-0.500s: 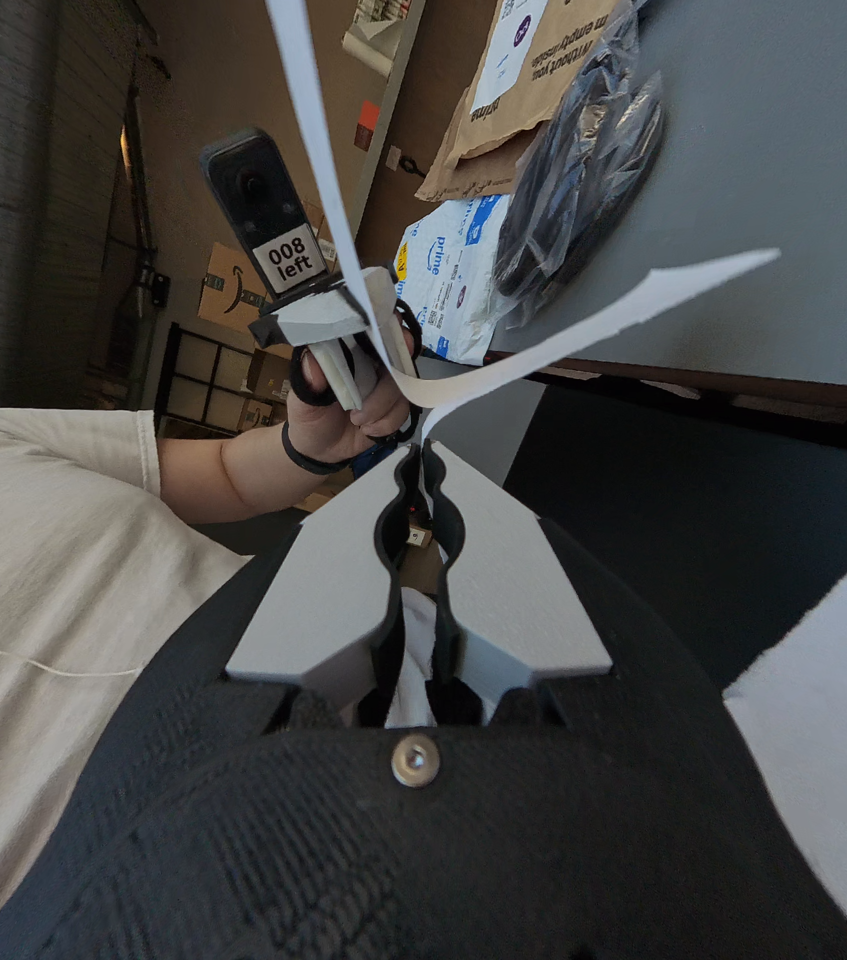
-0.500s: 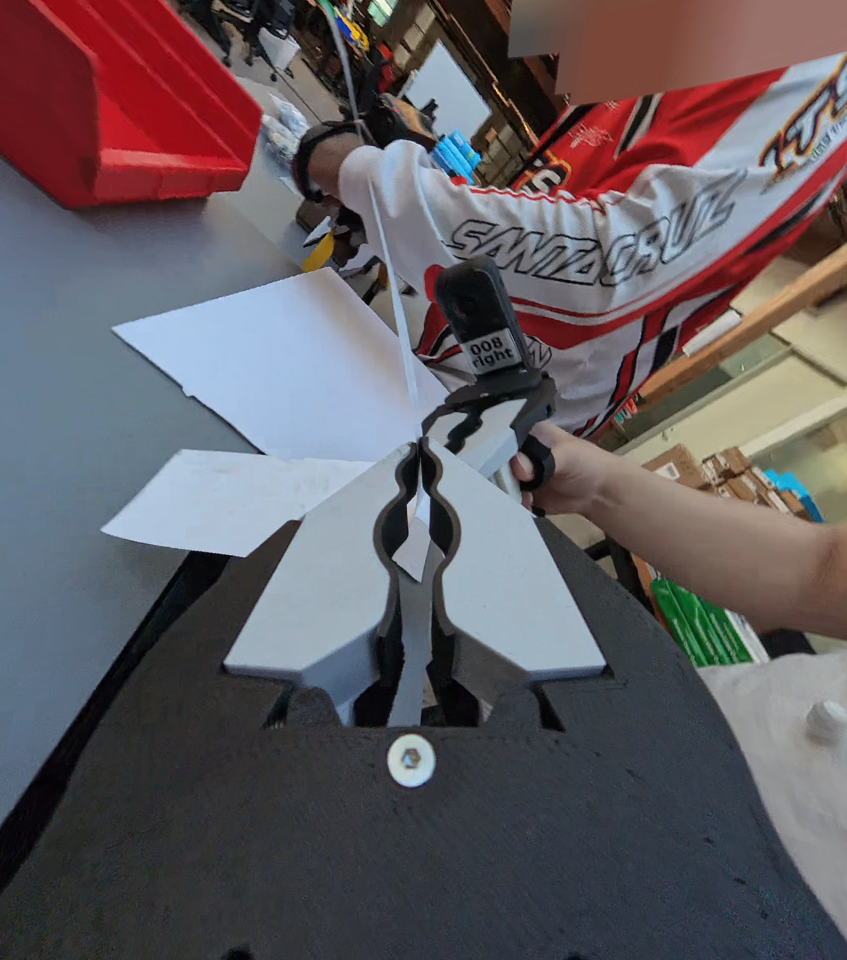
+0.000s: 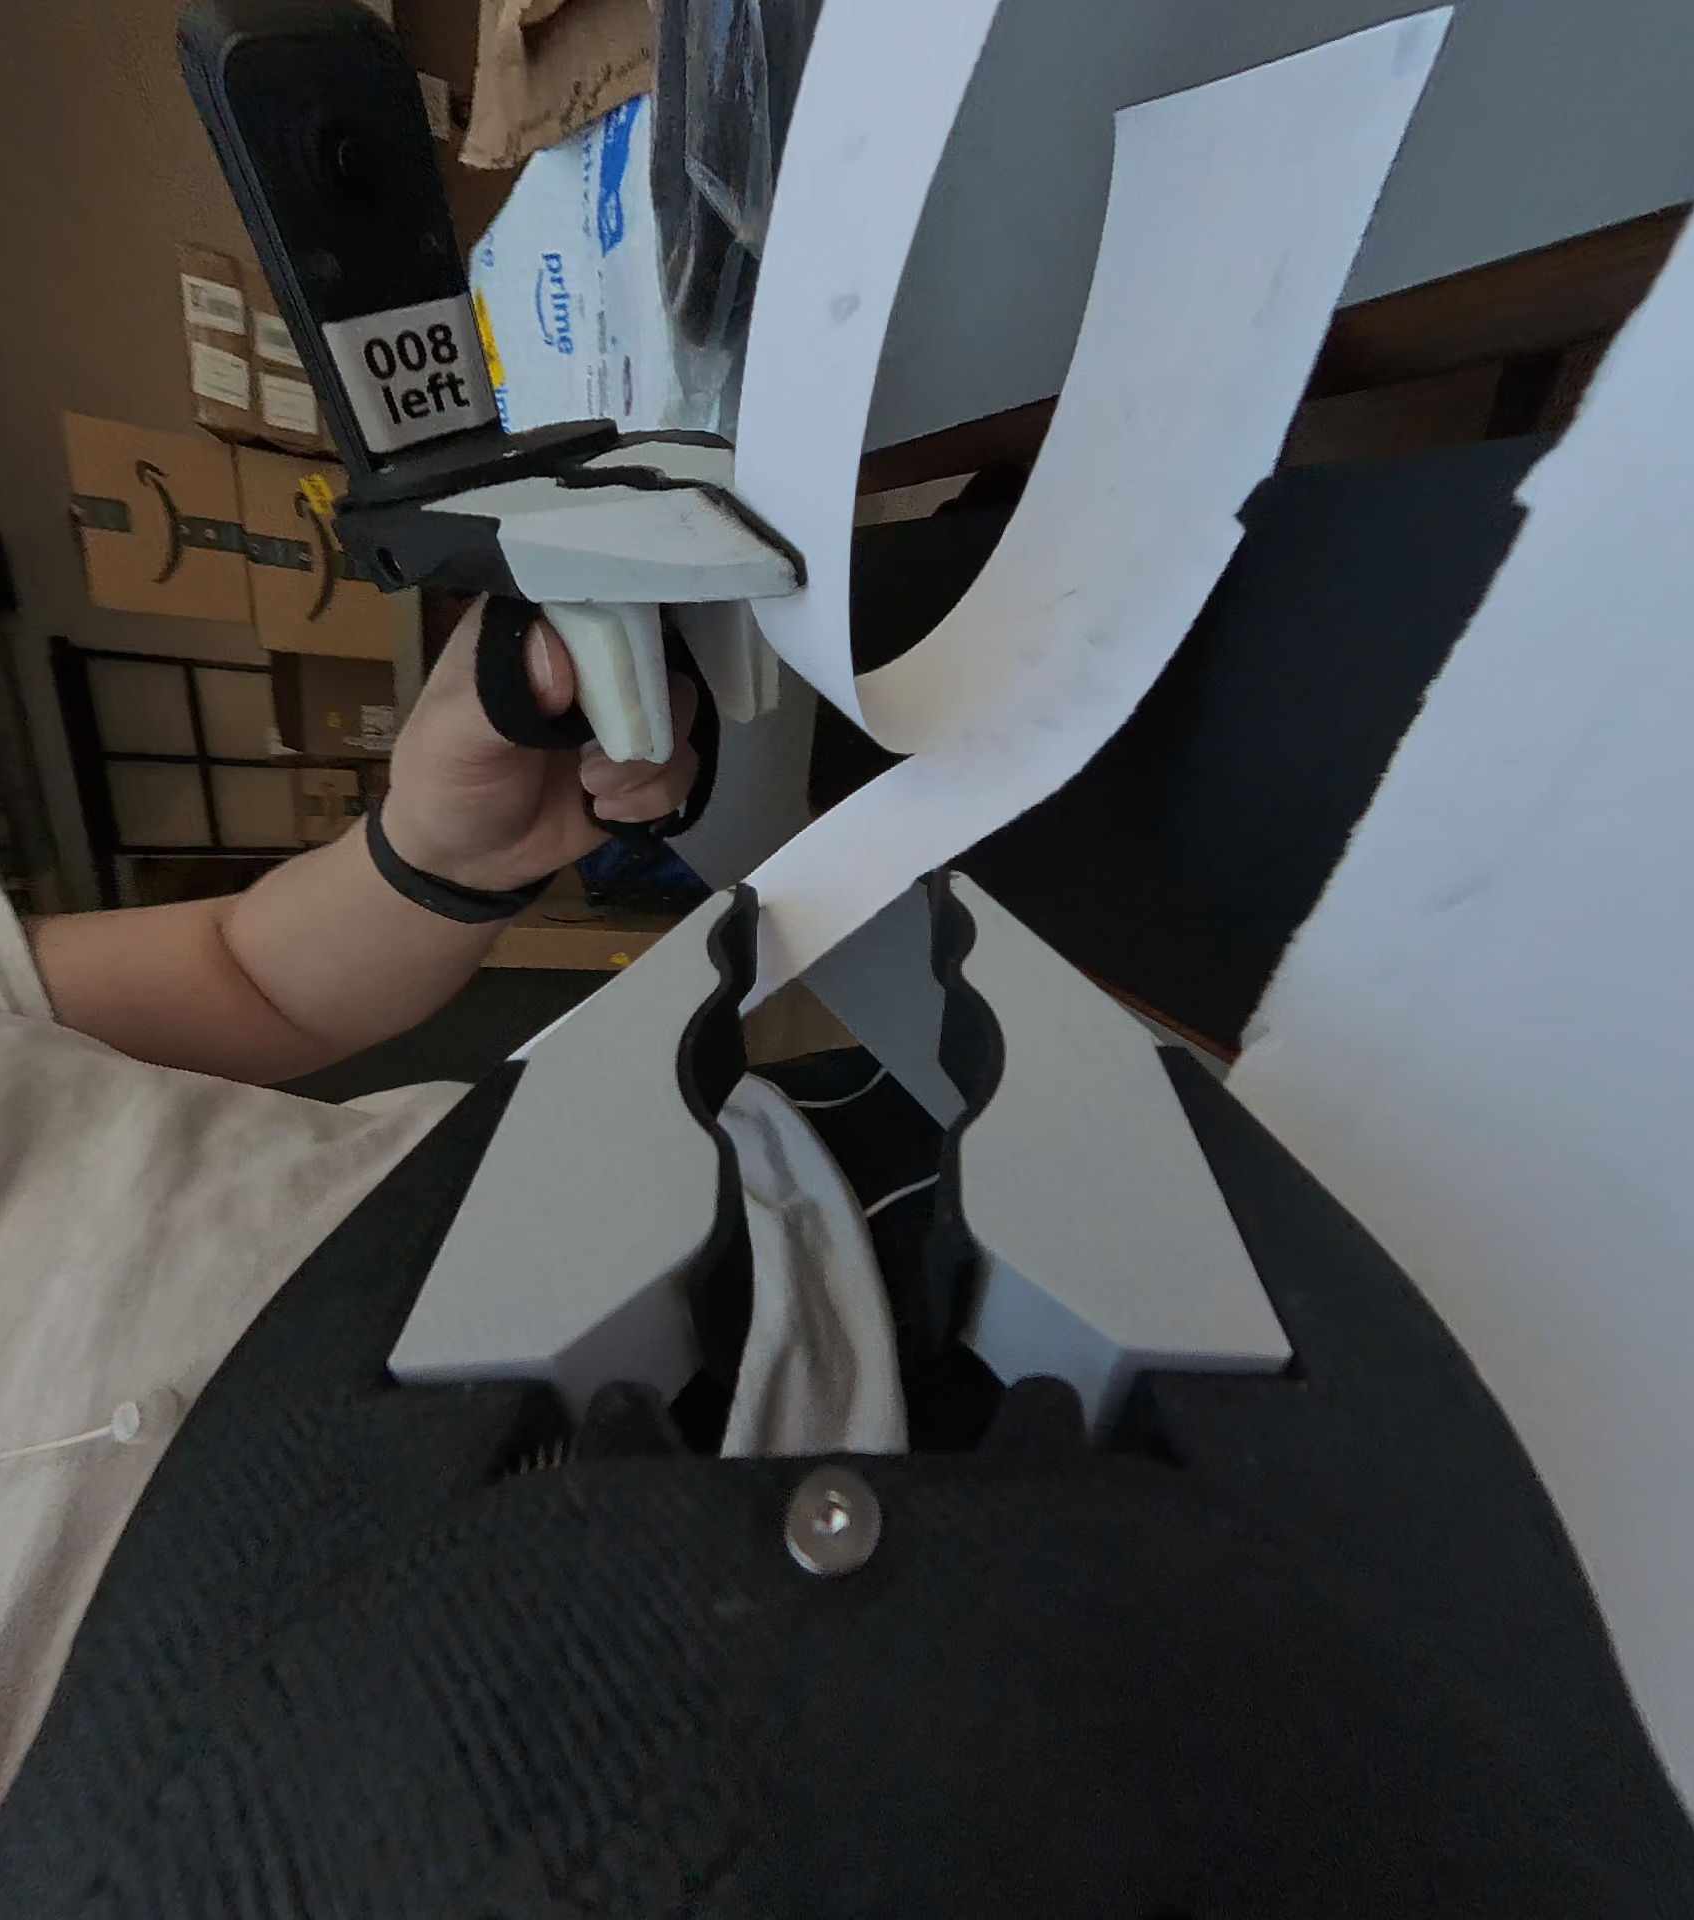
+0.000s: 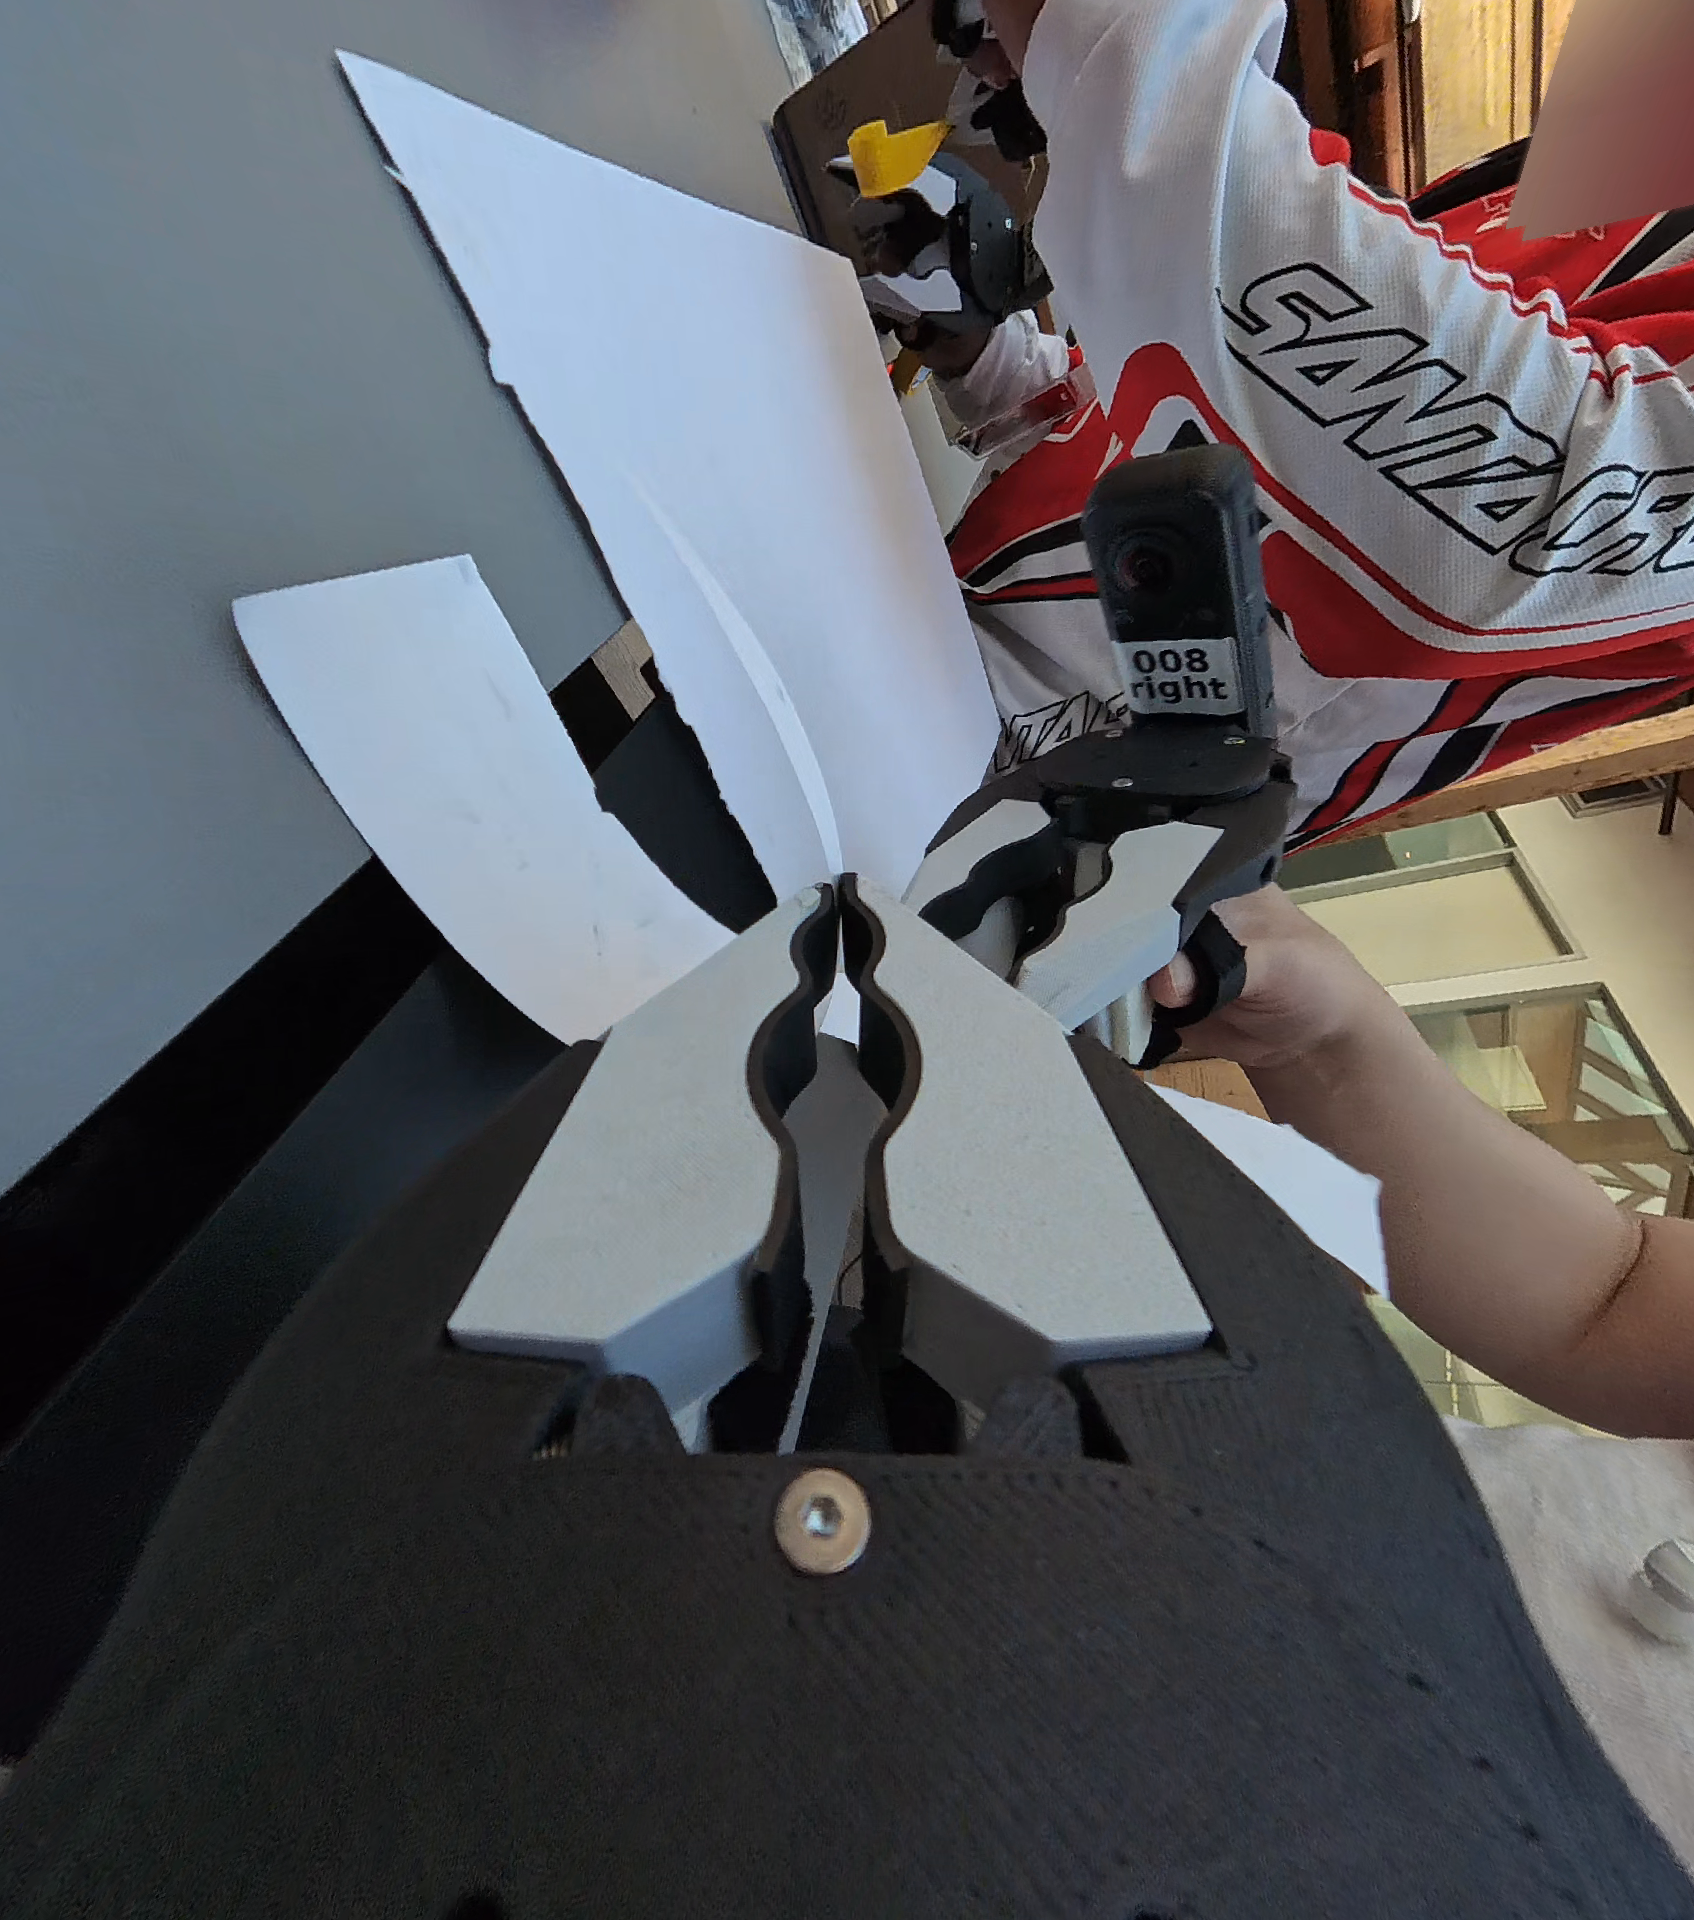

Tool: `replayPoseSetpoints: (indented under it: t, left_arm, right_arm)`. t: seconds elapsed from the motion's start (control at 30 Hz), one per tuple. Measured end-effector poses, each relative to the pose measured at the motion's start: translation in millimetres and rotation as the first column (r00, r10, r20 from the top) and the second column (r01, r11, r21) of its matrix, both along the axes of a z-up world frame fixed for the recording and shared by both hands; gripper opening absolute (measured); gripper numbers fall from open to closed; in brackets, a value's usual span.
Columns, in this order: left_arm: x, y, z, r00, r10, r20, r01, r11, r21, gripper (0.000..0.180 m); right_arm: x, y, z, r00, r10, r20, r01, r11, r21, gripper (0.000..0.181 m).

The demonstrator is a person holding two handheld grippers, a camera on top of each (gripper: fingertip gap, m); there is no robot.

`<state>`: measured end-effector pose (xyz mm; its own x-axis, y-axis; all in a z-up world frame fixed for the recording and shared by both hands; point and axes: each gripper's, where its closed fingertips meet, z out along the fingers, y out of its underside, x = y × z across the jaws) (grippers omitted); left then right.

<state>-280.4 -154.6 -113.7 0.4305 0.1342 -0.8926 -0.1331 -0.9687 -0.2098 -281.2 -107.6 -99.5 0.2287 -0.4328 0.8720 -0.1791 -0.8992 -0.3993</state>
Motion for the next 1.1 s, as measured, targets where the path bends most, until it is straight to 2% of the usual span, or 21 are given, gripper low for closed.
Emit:
replayPoseSetpoints:
  t: [0.13, 0.2, 0.33, 0.43, 0.57, 0.7, 0.87, 1.0, 1.1]
  left_arm:
    - [24.6, 0.4, -2.3, 0.967, 0.049, 0.251, -0.076, 0.992, 0.101, 0.046]
    - [30.9, 4.9, -0.1, 0.949, 0.061, 0.309, -0.106, 0.985, 0.133, 0.053]
    - [18.2, 34.9, 18.6, 0.972, 0.006, 0.234, -0.068, 0.963, 0.26, 0.042]
    - [13.2, 60.9, 17.7, 0.963, -0.001, 0.27, -0.097, 0.932, 0.349, 0.042]
    - [4.6, 77.5, 16.4, 0.973, 0.032, 0.226, -0.122, 0.911, 0.394, 0.037]
    - [9.4, 81.1, 4.0, 0.957, 0.085, 0.279, -0.189, 0.91, 0.37, 0.036]
    - [1.2, 93.8, -0.9, 0.981, 0.082, 0.175, -0.131, 0.947, 0.292, 0.03]
    - [-7.2, 110.5, -16.2, 0.983, 0.076, 0.166, -0.107, 0.977, 0.186, 0.028]
    - [-9.8, 122.9, -22.3, 0.981, 0.061, 0.183, -0.097, 0.976, 0.195, 0.025]
  right_arm:
    - [-0.4, -3.6, -12.8, 0.999, -0.022, -0.028, 0.02, 0.999, -0.047, 0.0]
    - [-1.4, -3.0, -15.3, 1.0, -0.013, -0.02, 0.012, 0.998, -0.055, 0.0]
    - [-2.6, -3.6, -21.9, 1.0, -0.006, -0.014, 0.005, 0.997, -0.074, 0.0]
    - [-3.2, -2.2, -22.9, 1.0, 0.004, 0.003, -0.003, 0.996, -0.085, 0.0]
    - [-5.2, 4.5, -18.3, 0.999, 0.027, 0.039, -0.023, 0.993, -0.116, 0.0]
    - [-11.1, 15.3, -17.8, 0.995, 0.077, 0.06, -0.067, 0.985, -0.16, 0.0]
    - [-15.7, 14.3, -26.3, 0.994, 0.098, 0.052, -0.084, 0.971, -0.222, 0.0]
    - [-16.5, 15.1, -34.4, 0.994, 0.105, 0.025, -0.097, 0.967, -0.234, 0.0]
    - [-13.2, 14.7, -37.0, 0.993, 0.111, 0.031, -0.099, 0.957, -0.273, 0.0]
